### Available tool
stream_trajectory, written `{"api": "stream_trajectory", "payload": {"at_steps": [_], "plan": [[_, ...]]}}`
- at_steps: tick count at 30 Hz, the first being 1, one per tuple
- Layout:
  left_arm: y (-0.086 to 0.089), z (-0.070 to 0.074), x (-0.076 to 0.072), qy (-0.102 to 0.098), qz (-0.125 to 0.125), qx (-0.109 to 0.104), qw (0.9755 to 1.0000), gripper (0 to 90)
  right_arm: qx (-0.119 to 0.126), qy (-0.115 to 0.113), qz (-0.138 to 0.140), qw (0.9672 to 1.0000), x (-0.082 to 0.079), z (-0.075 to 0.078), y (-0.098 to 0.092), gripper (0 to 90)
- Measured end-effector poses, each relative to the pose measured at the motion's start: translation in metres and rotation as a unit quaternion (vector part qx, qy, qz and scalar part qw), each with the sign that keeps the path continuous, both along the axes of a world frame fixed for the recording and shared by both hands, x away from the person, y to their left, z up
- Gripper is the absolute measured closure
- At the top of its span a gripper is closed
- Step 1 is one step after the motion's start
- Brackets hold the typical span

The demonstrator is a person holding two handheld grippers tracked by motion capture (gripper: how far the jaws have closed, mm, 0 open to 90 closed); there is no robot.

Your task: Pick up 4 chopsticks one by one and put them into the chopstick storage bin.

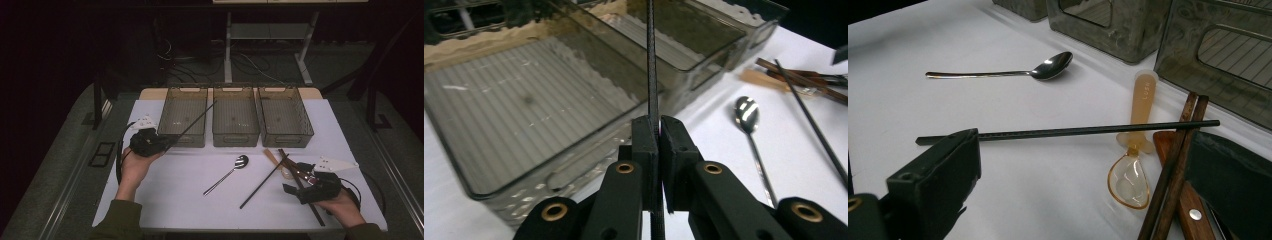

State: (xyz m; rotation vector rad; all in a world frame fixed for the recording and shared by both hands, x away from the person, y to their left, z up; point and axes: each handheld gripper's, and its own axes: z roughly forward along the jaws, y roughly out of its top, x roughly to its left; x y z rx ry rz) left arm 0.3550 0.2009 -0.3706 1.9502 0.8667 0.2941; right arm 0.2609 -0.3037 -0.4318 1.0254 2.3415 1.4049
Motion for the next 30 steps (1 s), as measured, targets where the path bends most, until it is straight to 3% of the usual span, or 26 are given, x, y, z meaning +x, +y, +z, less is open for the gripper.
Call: {"api": "stream_trajectory", "payload": {"at_steps": [23, 28, 30], "plan": [[0.014, 0.002, 0.058, -0.001, 0.049, 0.015, 0.9987, 85.1, -0.002, 0.002, -0.001, 1.0000, 0.000, 0.000, 0.000, 2.0], [0.014, 0.000, 0.068, 0.004, 0.065, 0.006, 0.9979, 85.1, 0.000, 0.001, -0.002, 1.0000, 0.000, 0.000, -0.001, 2.0], [0.013, 0.000, 0.072, 0.002, 0.067, 0.015, 0.9976, 85.1, 0.000, 0.001, -0.002, 1.0000, 0.000, 0.000, -0.001, 2.0]]}}
